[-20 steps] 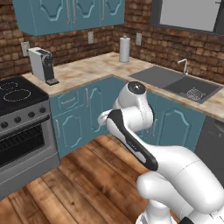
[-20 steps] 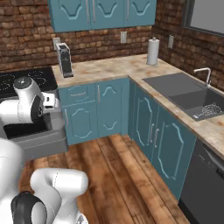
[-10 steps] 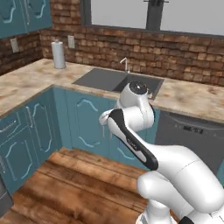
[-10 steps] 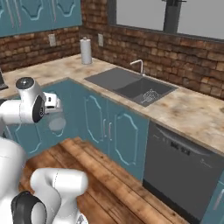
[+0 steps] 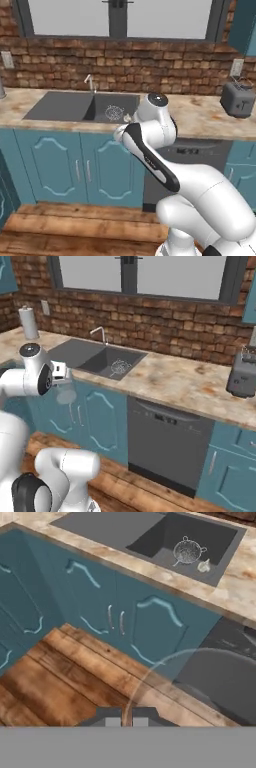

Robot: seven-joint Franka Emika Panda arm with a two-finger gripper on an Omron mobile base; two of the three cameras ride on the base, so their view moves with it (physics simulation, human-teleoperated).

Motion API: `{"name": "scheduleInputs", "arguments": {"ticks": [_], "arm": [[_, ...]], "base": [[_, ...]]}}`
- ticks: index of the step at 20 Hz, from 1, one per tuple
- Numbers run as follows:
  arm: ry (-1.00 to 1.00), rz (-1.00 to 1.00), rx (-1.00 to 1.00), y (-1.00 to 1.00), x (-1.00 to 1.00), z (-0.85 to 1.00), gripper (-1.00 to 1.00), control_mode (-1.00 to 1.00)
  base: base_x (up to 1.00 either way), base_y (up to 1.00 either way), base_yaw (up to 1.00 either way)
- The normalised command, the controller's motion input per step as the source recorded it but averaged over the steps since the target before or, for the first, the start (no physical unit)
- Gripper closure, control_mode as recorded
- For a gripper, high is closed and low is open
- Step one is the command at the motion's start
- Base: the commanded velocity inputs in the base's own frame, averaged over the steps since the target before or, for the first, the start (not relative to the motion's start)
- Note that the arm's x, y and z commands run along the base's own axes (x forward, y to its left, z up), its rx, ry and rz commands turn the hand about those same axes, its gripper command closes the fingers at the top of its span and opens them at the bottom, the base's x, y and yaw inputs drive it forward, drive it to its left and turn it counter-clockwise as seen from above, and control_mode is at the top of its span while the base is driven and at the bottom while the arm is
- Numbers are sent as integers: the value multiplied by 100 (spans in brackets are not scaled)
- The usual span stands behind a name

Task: Pick the glass cup and strainer and place them in the sink. Then turn on the water.

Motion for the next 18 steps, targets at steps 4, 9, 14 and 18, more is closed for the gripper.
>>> {"name": "scheduleInputs", "arguments": {"ticks": [4,9,14,18], "arm": [[0,0,0,0,0,0,100,100],[0,0,0,0,0,0,100,100],[0,0,0,0,0,0,100,100],[0,0,0,0,0,0,100,100]], "base": [[55,39,-52],[52,62,-45],[46,58,-41],[46,56,-37]]}}
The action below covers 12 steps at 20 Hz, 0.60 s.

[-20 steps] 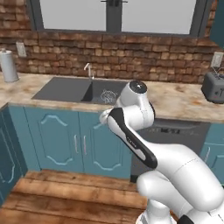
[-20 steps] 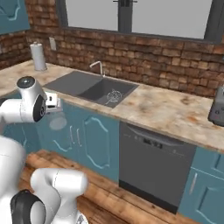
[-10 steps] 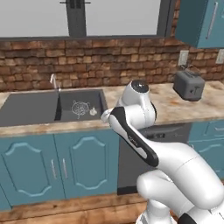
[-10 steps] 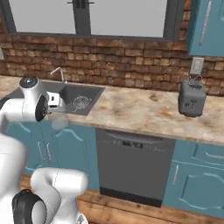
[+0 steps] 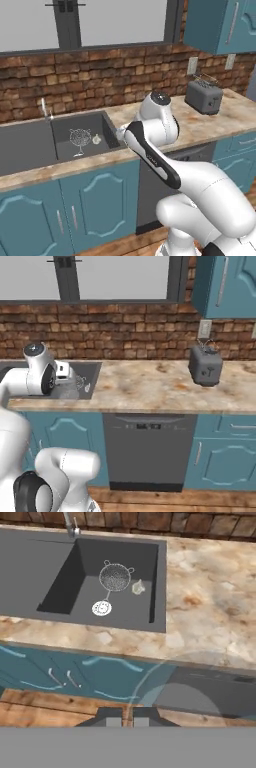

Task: Pick the glass cup and strainer and place them in the sink. Then turn on the water.

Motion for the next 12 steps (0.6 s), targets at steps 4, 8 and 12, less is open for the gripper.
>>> {"name": "scheduleInputs", "arguments": {"ticks": [4,8,12], "arm": [[0,0,0,0,0,0,100,100],[0,0,0,0,0,0,100,100],[0,0,0,0,0,0,100,100]], "base": [[39,52,-19],[34,51,0],[42,16,8]]}}
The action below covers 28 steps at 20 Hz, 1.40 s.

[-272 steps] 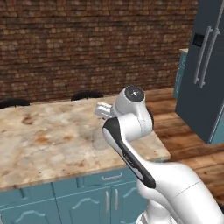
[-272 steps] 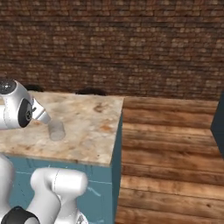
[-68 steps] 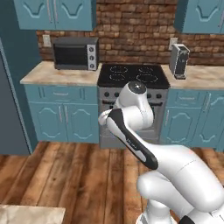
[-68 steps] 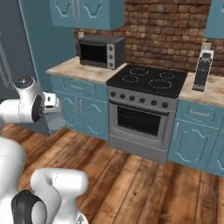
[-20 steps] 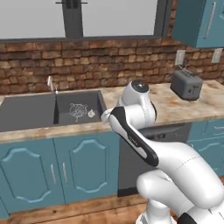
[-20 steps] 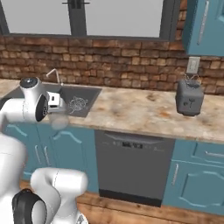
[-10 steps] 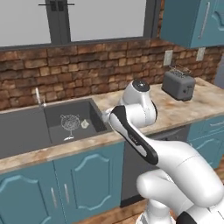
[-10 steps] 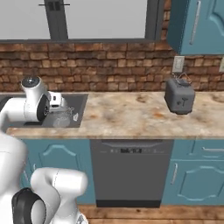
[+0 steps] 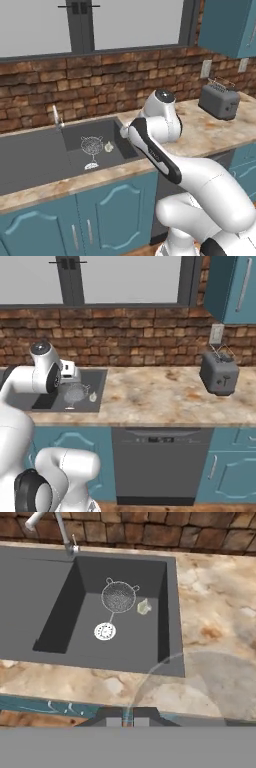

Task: Pick the glass cup and strainer and place them in the sink. Then turn on the water.

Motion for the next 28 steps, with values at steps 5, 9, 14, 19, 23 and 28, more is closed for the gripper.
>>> {"name": "scheduleInputs", "arguments": {"ticks": [5,9,14,19,23,28], "arm": [[0,0,0,0,0,0,100,100],[0,0,0,0,0,0,100,100],[0,0,0,0,0,0,100,100],[0,0,0,0,0,0,100,100],[0,0,0,0,0,0,100,100],[0,0,0,0,0,0,100,100]], "base": [[54,7,13],[54,21,13],[46,20,13],[28,24,14],[11,27,14],[14,40,7]]}}
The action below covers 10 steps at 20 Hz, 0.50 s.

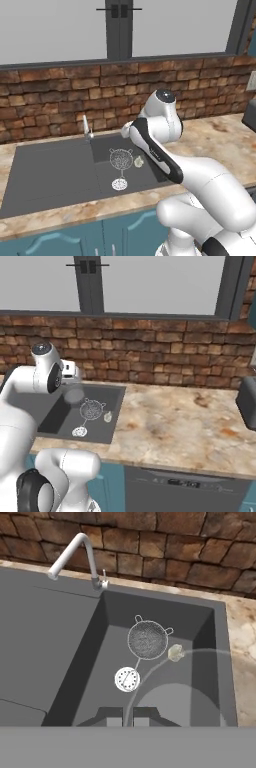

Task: Pick the glass cup and strainer and place them in the sink. Then turn on the water.

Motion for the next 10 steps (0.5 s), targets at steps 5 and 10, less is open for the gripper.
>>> {"name": "scheduleInputs", "arguments": {"ticks": [5,10], "arm": [[0,0,0,0,0,0,100,100],[0,0,0,0,0,0,100,100]], "base": [[56,37,0],[61,21,0]]}}
